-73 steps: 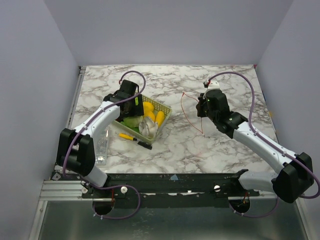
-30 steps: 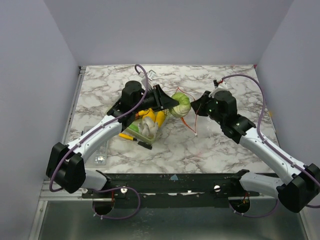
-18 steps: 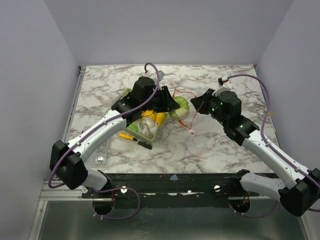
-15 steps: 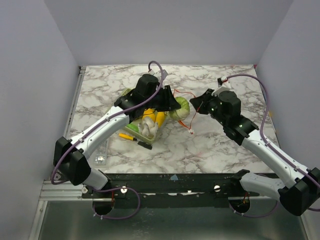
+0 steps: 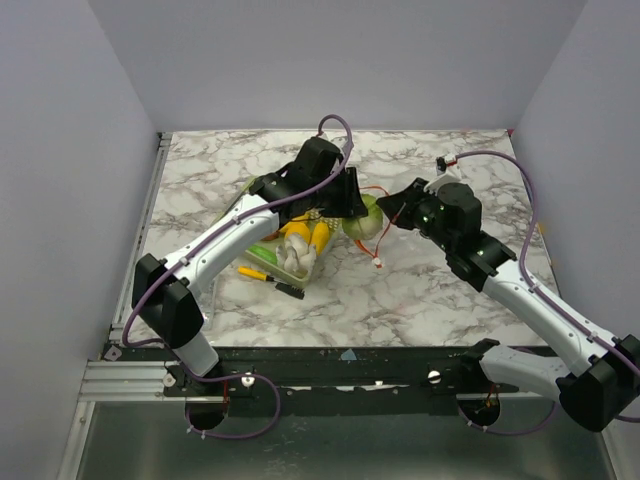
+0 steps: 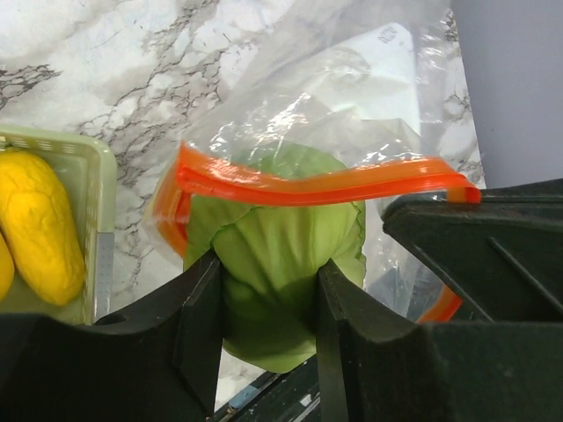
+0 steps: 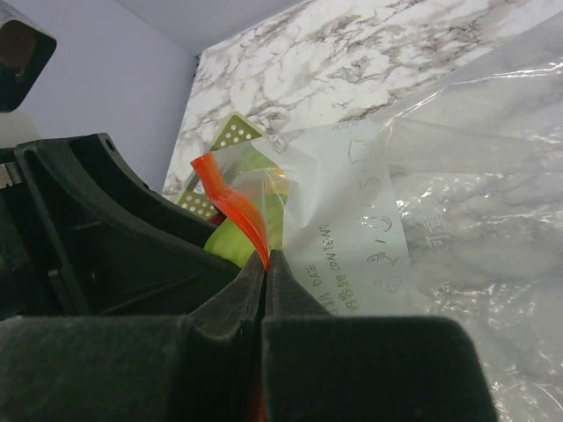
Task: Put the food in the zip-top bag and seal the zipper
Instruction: Place the fake vegetable in the zipper food storage bag.
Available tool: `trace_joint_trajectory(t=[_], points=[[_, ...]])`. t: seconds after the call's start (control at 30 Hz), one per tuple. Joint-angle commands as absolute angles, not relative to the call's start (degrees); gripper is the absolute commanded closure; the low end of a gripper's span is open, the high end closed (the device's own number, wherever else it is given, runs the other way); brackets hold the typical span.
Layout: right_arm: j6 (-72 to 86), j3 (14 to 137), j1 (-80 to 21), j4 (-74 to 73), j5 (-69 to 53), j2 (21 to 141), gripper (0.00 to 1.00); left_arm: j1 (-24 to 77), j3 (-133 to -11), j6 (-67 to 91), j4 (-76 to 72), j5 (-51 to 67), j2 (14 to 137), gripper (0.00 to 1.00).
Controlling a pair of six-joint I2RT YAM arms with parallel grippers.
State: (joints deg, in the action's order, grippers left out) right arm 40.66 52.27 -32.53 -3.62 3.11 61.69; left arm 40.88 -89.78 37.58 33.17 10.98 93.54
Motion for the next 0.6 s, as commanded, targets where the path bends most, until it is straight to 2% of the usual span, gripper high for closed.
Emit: trace_joint_trajectory(t=[0.0,0.1,0.2,0.37,0.43,0.47,0.57], points=[[42.0,51.2,-32.5,-2.0,3.6,62.2,1.00,41.4,-90.9,37.7,33.6,14.6,91.9,0.60],[42.4,51.5,-32.5,-2.0,3.3,62.5,1.00,41.5,-90.6,37.5,33.2,14.7,90.8,0.40],[43.3,51.4,-32.5,-2.3,3.8,62.3,1.00,41.6,-90.4,36.5,33.6,13.3,89.6,0.28],[43.4,51.0,-32.4,-4.3,6.1,61.4,1.00,41.5,-90.0,34.6,34.0,13.2,85.9,0.17],[42.1,50.7,-32.5,-5.6,7.3,60.9,1.00,41.4,-89.3,33.3,33.6,13.1,83.7,0.10],[41.2,50.6,-32.5,-6.2,7.9,60.6,1.00,41.5,-89.2,32.4,33.4,13.5,82.6,0.03],[39.0,50.4,-32.5,-7.7,8.8,59.9,1.00,41.3,-90.7,30.2,34.5,15.9,81.6,0.01]])
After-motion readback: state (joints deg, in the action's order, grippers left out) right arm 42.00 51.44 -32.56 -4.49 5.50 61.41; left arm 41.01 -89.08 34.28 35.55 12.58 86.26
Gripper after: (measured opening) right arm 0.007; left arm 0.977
